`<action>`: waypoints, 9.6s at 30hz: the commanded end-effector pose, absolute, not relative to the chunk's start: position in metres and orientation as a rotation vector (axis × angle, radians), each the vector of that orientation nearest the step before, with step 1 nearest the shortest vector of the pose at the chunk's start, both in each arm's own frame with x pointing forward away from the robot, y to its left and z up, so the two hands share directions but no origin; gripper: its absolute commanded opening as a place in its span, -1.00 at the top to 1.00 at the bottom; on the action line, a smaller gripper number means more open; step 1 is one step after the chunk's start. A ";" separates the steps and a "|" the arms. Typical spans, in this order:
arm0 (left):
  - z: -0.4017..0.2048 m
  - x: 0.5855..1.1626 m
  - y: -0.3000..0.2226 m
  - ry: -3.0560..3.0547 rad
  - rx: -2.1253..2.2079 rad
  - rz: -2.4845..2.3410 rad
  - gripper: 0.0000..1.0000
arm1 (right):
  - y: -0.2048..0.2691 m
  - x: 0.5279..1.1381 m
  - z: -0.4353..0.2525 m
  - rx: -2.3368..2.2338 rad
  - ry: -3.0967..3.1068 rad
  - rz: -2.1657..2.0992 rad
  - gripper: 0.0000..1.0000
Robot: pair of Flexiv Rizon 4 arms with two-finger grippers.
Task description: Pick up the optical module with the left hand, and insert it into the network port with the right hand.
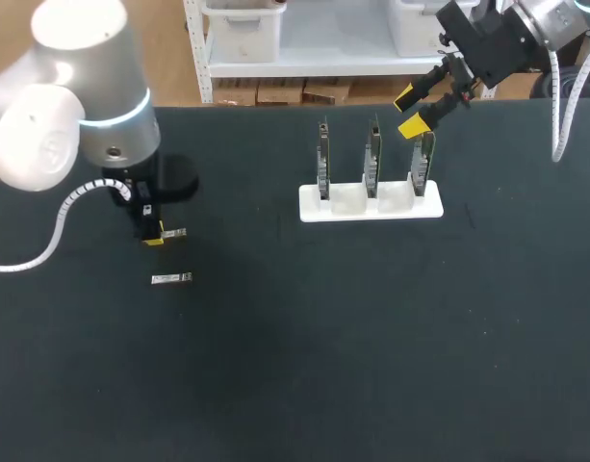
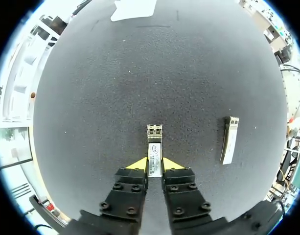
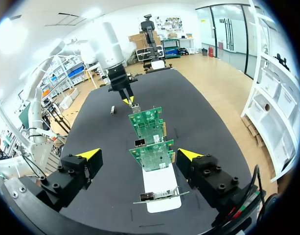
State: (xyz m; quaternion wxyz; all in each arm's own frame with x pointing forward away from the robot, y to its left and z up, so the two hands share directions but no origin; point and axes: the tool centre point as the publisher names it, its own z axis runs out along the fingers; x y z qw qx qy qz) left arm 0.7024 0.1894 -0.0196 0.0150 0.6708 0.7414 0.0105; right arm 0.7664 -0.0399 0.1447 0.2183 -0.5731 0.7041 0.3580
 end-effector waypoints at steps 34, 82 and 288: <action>0.043 0.721 0.183 2.064 1.693 -0.416 1.00 | -0.040 0.764 0.145 -1.584 1.948 0.985 -1.00; 0.137 0.739 0.130 1.738 1.514 -0.584 1.00 | -0.040 0.764 0.145 -1.584 1.948 0.985 -1.00; 0.161 0.759 -0.164 1.455 1.253 -1.177 1.00 | -0.040 0.764 0.145 -1.584 1.948 0.985 -1.00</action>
